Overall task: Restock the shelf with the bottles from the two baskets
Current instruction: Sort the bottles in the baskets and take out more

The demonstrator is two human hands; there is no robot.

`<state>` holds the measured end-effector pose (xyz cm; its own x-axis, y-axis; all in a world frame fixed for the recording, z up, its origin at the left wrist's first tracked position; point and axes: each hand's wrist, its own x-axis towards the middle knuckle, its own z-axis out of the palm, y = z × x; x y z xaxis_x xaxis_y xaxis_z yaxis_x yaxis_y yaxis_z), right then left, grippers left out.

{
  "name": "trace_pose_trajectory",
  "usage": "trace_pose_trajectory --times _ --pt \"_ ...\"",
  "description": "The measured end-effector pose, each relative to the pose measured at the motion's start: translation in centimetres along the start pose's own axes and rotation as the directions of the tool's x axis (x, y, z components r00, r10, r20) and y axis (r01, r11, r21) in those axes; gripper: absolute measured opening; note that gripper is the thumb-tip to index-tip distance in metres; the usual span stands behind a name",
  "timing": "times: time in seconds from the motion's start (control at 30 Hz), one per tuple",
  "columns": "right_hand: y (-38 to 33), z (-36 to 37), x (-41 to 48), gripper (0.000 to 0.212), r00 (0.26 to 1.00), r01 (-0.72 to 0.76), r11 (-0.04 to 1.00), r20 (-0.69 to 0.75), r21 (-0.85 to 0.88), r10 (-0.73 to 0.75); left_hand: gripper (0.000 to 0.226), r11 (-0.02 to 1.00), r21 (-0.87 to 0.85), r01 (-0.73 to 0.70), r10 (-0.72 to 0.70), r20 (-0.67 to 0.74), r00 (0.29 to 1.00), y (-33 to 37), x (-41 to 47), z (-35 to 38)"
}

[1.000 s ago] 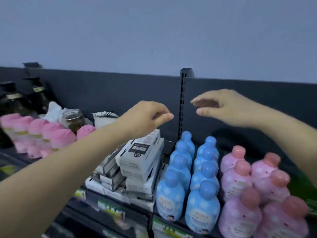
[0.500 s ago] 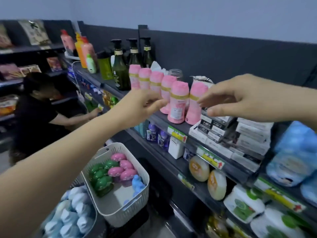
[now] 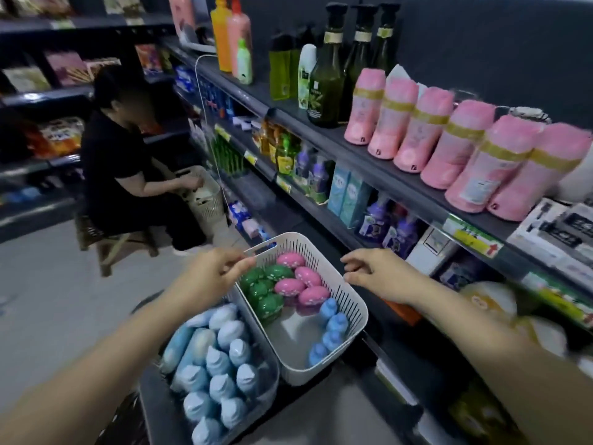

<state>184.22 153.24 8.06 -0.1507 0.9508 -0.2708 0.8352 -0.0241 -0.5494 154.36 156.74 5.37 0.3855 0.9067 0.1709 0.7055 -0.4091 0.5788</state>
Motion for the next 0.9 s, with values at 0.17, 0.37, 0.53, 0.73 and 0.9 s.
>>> trace_pose_trajectory --times 0.17,0.37,0.53,0.73,0.9 --pt "2.8 5.9 5.0 0.033 0.998 -0.069 0.997 0.009 -0.033 0.069 0.059 0.993 -0.072 0.089 -0.089 0.006 0.996 -4.6 -1.6 2.6" --pt "8.1 11.9 11.5 0.03 0.985 -0.162 0.983 0.041 -0.088 0.166 0.019 0.98 -0.087 0.177 -0.178 0.0 0.984 -8.0 -1.6 5.9" --pt "12.1 16.8 16.3 0.022 0.959 -0.236 0.959 0.118 -0.16 0.256 0.028 0.94 -0.196 0.278 -0.277 0.032 0.96 -9.0 -0.6 9.3" --pt "14.4 19.4 19.3 0.024 0.946 -0.173 0.866 0.167 -0.468 0.279 0.036 0.905 -0.229 0.36 -0.359 0.047 0.932 -9.8 1.0 12.5" --pt "16.3 20.0 20.0 0.03 0.923 -0.161 0.799 0.198 -0.58 0.329 0.022 0.871 -0.253 0.421 -0.418 0.069 0.906 -10.1 1.5 15.0"
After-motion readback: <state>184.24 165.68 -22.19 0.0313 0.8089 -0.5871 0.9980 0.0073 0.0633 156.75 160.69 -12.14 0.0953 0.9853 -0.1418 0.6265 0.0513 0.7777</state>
